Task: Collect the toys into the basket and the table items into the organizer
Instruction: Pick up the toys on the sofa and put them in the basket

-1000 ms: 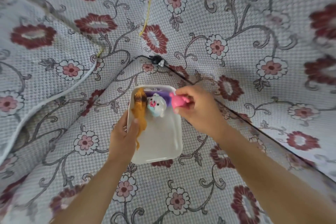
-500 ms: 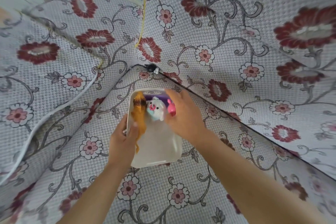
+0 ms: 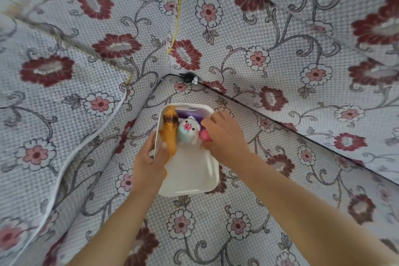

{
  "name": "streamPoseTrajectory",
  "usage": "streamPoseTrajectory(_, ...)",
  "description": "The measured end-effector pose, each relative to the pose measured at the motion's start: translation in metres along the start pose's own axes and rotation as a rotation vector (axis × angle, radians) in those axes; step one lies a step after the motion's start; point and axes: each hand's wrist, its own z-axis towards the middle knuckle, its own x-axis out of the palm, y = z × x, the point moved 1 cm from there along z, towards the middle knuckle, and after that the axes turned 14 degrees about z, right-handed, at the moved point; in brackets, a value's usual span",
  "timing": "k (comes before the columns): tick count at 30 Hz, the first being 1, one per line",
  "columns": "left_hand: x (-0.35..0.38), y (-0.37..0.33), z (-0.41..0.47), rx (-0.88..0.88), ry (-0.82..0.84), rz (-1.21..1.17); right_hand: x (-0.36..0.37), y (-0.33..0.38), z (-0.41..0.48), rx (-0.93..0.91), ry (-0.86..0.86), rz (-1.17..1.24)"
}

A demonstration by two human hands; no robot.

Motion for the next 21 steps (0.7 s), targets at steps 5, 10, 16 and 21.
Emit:
streamPoseTrajectory(5,-0.022,-0.001,0.017,-0.028,0.042,-0.032,0.003,0.015,0.021,0.007,-0.054,-0.007)
streamPoseTrajectory(10,-0.028,-0.004,0.033,-0.043,0.04,-0.071,0.009,0.027,0.046,0.059,-0.172,-0.029)
streamPoseTrajectory(16,-0.033,0.001,0.051,-0.074,0.044,-0.074,0.015,0.025,0.068,0.083,-0.153,-0.001)
streamPoseTrajectory(21,-0.038,0.002,0.064,-0.101,-0.003,-0.023,0.003,0.022,0.077,0.046,-0.12,0.105)
